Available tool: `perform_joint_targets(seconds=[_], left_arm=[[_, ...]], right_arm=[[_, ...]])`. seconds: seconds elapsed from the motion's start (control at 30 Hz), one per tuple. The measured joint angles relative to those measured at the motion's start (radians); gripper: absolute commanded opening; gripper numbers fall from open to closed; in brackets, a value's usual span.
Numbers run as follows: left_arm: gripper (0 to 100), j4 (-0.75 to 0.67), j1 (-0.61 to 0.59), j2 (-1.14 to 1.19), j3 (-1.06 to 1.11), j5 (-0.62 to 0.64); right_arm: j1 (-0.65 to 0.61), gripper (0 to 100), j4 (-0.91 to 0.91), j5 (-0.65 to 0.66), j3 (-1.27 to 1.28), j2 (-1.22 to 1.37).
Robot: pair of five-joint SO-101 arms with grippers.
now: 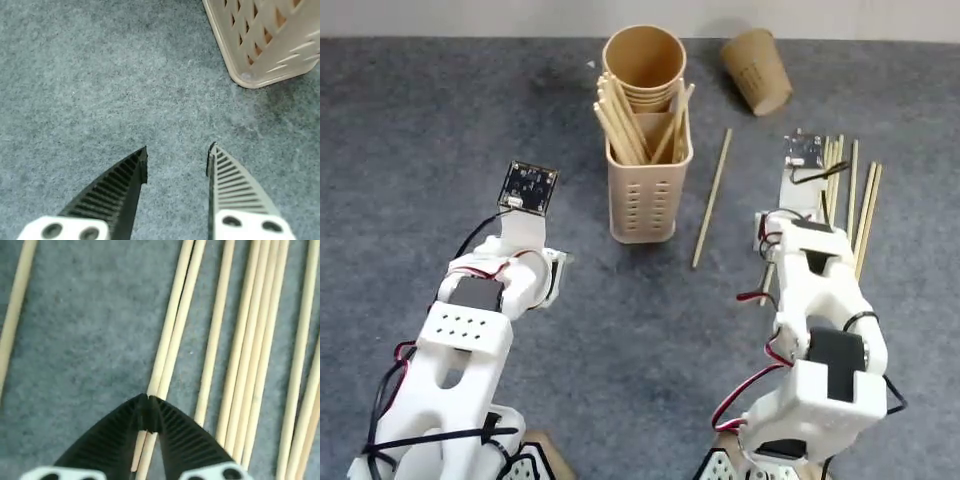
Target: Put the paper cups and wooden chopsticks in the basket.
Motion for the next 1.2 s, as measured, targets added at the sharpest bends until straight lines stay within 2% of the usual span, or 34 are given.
perform_joint_targets(seconds=[0.1,0.3,0.37,0.47,0.57,0.93,1.13,1.2], left_arm=[[20,0.000,0.000,0.000,0.000,0.000],[20,0.000,0.000,0.000,0.000,0.000],[20,0.000,0.000,0.000,0.000,0.000],[20,0.000,0.000,0.000,0.000,0.000],[20,0.000,0.000,0.000,0.000,0.000],[20,0.000,0.000,0.000,0.000,0.000],[20,0.000,0.000,0.000,0.000,0.000],[20,0.000,0.000,0.000,0.000,0.000]], right_arm=[[0.000,0.5,0.081,0.000,-0.068,-0.051],[-0.018,1.7,0.215,0.000,-0.181,-0.353],[-0.043,7.7,0.255,0.000,-0.183,-0.437],[-0.052,21.8,0.276,0.000,-0.140,-0.459],[-0.051,30.3,0.249,0.000,-0.074,-0.390],[-0.049,29.6,0.117,-0.063,-0.163,0.066],[-0.043,29.5,0.117,-0.066,-0.216,0.137],[-0.043,25.7,0.117,-0.066,-0.218,0.137]])
